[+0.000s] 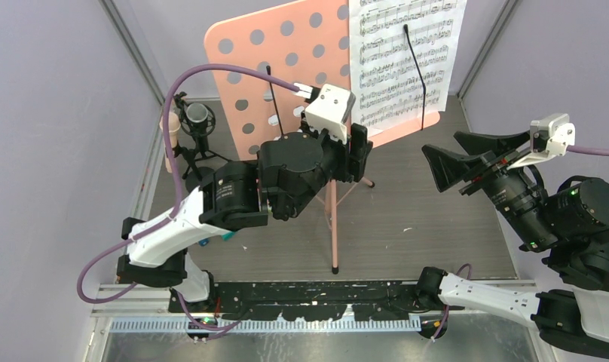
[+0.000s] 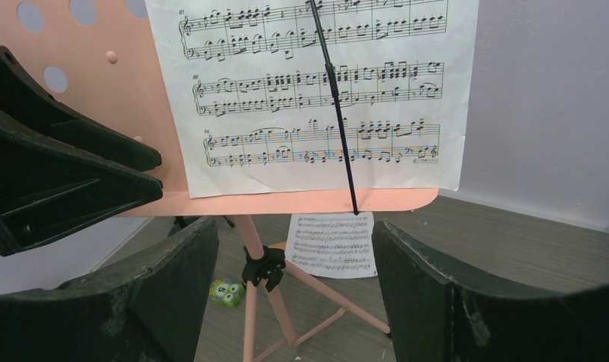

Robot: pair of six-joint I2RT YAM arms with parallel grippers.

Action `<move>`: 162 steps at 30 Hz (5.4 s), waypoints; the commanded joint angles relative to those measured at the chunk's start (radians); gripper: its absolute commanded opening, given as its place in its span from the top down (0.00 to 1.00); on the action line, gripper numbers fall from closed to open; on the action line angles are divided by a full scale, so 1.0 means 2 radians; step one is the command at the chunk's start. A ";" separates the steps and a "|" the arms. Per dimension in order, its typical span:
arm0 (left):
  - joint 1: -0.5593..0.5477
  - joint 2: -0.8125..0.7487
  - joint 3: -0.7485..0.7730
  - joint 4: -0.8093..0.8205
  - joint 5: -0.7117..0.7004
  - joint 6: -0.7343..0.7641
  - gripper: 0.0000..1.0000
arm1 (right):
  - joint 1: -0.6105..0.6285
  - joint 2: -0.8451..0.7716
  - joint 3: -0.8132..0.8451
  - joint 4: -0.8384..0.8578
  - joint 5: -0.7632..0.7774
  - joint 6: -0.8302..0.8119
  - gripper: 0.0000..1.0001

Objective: Pack up the instrument practice props

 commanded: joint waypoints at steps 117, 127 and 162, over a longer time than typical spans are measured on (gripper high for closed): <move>0.056 0.000 -0.129 0.358 -0.003 0.041 0.77 | -0.001 -0.048 -0.031 0.013 0.000 0.018 0.21; 0.056 -0.002 -0.127 0.351 -0.007 0.049 1.00 | -0.001 -0.019 0.001 -0.011 0.010 -0.014 0.21; 0.057 -0.011 -0.130 0.329 0.002 0.036 1.00 | -0.007 0.288 0.354 -0.108 0.070 -0.187 0.10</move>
